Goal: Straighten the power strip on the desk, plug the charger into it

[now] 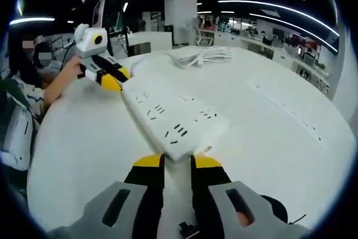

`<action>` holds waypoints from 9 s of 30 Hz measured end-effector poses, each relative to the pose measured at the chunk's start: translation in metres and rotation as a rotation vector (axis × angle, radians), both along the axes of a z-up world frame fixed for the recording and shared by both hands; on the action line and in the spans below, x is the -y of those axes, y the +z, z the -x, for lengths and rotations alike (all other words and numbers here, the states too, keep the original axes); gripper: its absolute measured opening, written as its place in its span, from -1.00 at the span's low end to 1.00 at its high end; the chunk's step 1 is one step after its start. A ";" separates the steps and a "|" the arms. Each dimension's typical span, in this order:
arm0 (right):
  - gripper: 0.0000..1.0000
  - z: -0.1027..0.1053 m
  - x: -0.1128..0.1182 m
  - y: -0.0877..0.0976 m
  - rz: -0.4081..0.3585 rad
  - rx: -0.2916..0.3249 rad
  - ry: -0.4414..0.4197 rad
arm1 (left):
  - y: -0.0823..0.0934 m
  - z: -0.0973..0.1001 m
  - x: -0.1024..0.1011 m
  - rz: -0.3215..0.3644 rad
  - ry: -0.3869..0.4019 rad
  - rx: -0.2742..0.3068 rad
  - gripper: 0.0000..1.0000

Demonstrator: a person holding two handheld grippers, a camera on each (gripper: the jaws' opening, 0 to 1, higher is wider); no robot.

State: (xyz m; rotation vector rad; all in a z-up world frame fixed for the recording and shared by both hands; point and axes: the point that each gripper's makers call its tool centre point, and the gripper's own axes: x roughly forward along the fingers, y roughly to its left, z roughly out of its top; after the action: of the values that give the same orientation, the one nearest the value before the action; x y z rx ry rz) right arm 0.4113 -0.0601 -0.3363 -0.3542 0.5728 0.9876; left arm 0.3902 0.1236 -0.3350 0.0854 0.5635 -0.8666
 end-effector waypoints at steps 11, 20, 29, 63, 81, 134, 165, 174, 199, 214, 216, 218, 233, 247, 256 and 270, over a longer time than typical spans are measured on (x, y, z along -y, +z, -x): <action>-0.63 0.001 0.000 0.000 -0.002 -0.004 0.000 | 0.001 0.001 -0.001 -0.006 -0.011 -0.010 -0.66; -0.63 0.001 -0.001 -0.001 -0.010 -0.012 -0.012 | 0.001 0.004 -0.001 -0.012 -0.018 -0.014 -0.66; -0.63 0.006 -0.001 -0.002 -0.029 -0.015 -0.035 | 0.000 0.009 -0.001 -0.009 -0.030 -0.023 -0.67; -0.63 0.020 0.005 0.001 -0.082 0.013 -0.116 | 0.003 0.024 0.004 -0.027 -0.052 -0.025 -0.68; -0.62 0.021 0.006 -0.002 -0.093 0.046 -0.124 | 0.001 0.022 0.004 -0.033 -0.033 -0.024 -0.68; -0.59 -0.023 0.156 0.027 0.050 0.161 -0.495 | 0.093 0.000 0.004 0.455 0.113 0.119 -0.70; -0.59 -0.034 0.148 0.007 0.120 0.214 -0.459 | 0.087 0.004 0.010 0.441 0.097 0.108 -0.70; -0.65 -0.035 0.144 0.007 0.101 0.210 -0.454 | 0.087 0.003 0.009 0.437 0.102 0.110 -0.70; -0.80 -0.031 0.132 0.014 0.088 0.227 -0.412 | 0.083 0.001 0.009 0.415 0.105 0.111 -0.70; -0.83 -0.034 0.135 0.019 0.049 0.215 -0.425 | 0.082 0.001 0.008 0.409 0.108 0.110 -0.70; -0.84 -0.035 0.136 0.021 0.034 0.212 -0.433 | 0.082 0.001 0.008 0.409 0.108 0.111 -0.70; -0.84 -0.035 0.137 0.025 0.014 0.217 -0.441 | 0.082 0.002 0.008 0.409 0.107 0.112 -0.70; -0.85 -0.035 0.140 0.046 -0.199 0.181 -0.491 | 0.080 0.002 0.009 0.401 0.105 0.109 -0.70; -0.86 -0.033 0.135 0.058 -0.326 0.172 -0.486 | 0.079 0.002 0.010 0.399 0.097 0.109 -0.70; -0.86 -0.029 0.130 0.063 -0.395 0.160 -0.491 | 0.079 0.001 0.010 0.392 0.094 0.109 -0.70; -0.87 -0.026 0.122 0.074 -0.494 0.156 -0.466 | 0.073 0.002 0.014 0.374 0.083 0.102 -0.69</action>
State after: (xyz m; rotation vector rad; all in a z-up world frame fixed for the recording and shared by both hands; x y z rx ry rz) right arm 0.4373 -0.1826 -0.2623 0.1411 0.2365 0.6132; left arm 0.3884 0.1098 -0.2622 -0.2318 0.3007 -0.8685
